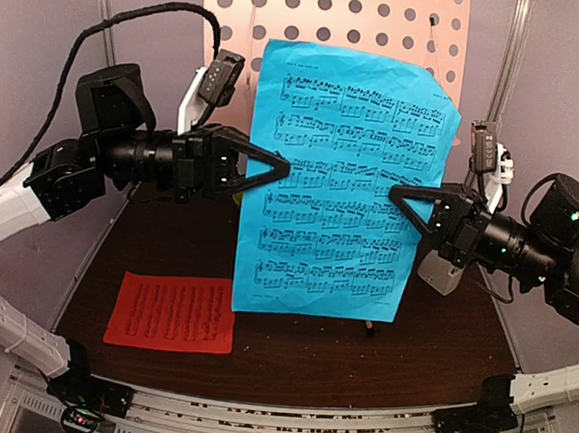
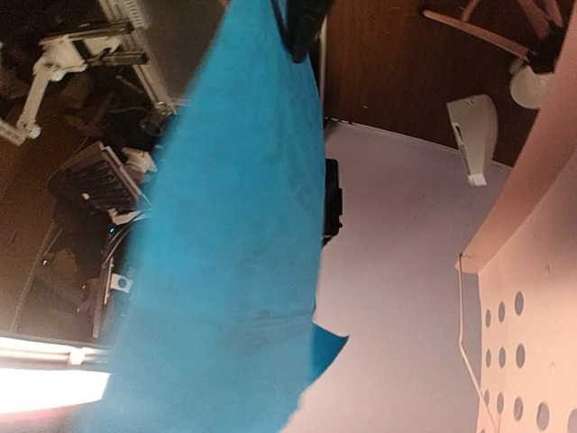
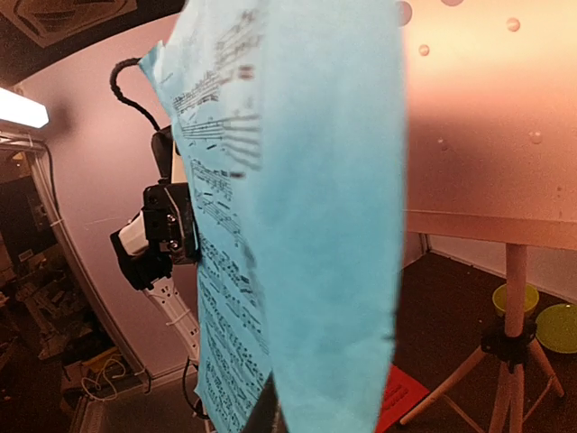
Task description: Set up the instrument practice props
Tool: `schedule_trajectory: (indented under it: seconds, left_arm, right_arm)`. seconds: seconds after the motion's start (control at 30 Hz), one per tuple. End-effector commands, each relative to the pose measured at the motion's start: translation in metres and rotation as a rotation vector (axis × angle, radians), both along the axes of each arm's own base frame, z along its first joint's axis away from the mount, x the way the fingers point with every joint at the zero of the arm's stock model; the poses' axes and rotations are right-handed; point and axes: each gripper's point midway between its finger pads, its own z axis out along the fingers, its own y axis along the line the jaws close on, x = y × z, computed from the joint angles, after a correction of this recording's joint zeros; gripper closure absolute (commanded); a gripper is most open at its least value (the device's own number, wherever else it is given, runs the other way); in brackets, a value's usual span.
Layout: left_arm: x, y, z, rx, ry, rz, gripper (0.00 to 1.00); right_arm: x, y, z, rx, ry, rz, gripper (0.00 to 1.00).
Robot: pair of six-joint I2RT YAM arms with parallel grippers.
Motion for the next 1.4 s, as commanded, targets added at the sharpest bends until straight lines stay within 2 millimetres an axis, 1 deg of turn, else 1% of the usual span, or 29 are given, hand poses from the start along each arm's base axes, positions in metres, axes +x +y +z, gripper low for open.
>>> schedule_trajectory:
  seconds: [0.0,0.03,0.07,0.13,0.2,0.27,0.33,0.37,0.43,0.47,0.57,0.67,0.8,0.83,0.97,1.0,1.07,1.17,1.27,1.37]
  left_arm:
    - [0.007,0.002,0.006,0.006,-0.011,0.045,0.66]
    - [0.012,0.005,0.004,0.01,-0.013,0.091,0.56]
    - [0.019,0.01,0.001,0.013,-0.019,0.149,0.47]
    - [0.036,0.024,-0.012,0.033,-0.021,0.287,0.37]
    - [0.05,0.039,-0.033,0.065,-0.026,0.395,0.32]
    - [0.062,0.055,-0.057,0.08,-0.021,0.483,0.31]
    - [0.075,0.076,-0.083,0.072,0.008,0.577,0.28]
    - [0.083,0.084,-0.11,0.102,0.035,0.614,0.27]
    - [0.094,0.096,-0.143,0.148,0.067,0.664,0.26]
    - [0.099,0.097,-0.161,0.187,0.065,0.675,0.26]
    - [0.106,0.088,-0.21,0.306,0.032,0.662,0.25]
    - [0.116,0.073,-0.248,0.381,0.018,0.639,0.25]
    - [0.143,0.061,-0.289,0.463,0.017,0.693,0.25]
    - [0.147,0.055,-0.297,0.477,0.017,0.68,0.25]
    - [0.15,0.024,-0.33,0.546,0.008,0.553,0.27]
    - [0.154,0.019,-0.341,0.572,0.011,0.539,0.28]
    - [0.163,0.018,-0.358,0.622,0.011,0.557,0.3]
    - [0.176,0.026,-0.378,0.692,0.007,0.598,0.39]
    - [0.19,0.04,-0.387,0.725,-0.005,0.646,0.46]
    - [0.207,0.056,-0.391,0.742,-0.006,0.69,0.55]
  right_arm:
    - [0.001,-0.006,0.013,-0.008,-0.042,-0.022,1.0]
    - [0.002,-0.011,0.014,-0.013,-0.048,-0.046,1.0]
    - [0.006,-0.017,0.014,-0.021,-0.053,-0.081,1.0]
    - [0.012,-0.033,0.017,-0.027,-0.065,-0.156,1.0]
    - [0.013,-0.047,0.019,-0.029,-0.075,-0.197,1.0]
    - [0.012,-0.057,0.02,-0.037,-0.082,-0.219,1.0]
    - [0.01,-0.062,0.017,-0.056,-0.082,-0.221,1.0]
    - [0.008,-0.063,0.016,-0.062,-0.084,-0.215,1.0]
    - [0.005,-0.064,0.013,-0.077,-0.082,-0.196,1.0]
    - [0.004,-0.064,0.013,-0.081,-0.079,-0.189,1.0]
    - [0.0,-0.058,0.012,-0.088,-0.073,-0.157,1.0]
    - [-0.001,-0.051,0.013,-0.086,-0.068,-0.132,1.0]
    - [-0.003,-0.041,0.018,-0.074,-0.063,-0.098,1.0]
    - [-0.004,-0.037,0.019,-0.074,-0.061,-0.08,1.0]
    - [-0.007,-0.026,0.021,-0.073,-0.047,-0.037,1.0]
    - [-0.007,-0.025,0.022,-0.072,-0.045,-0.034,1.0]
    - [-0.006,-0.024,0.025,-0.068,-0.043,-0.037,1.0]
    - [-0.006,-0.023,0.028,-0.065,-0.037,-0.036,1.0]
    - [-0.005,-0.023,0.027,-0.072,-0.033,-0.038,1.0]
    - [-0.004,-0.022,0.027,-0.074,-0.032,-0.042,1.0]
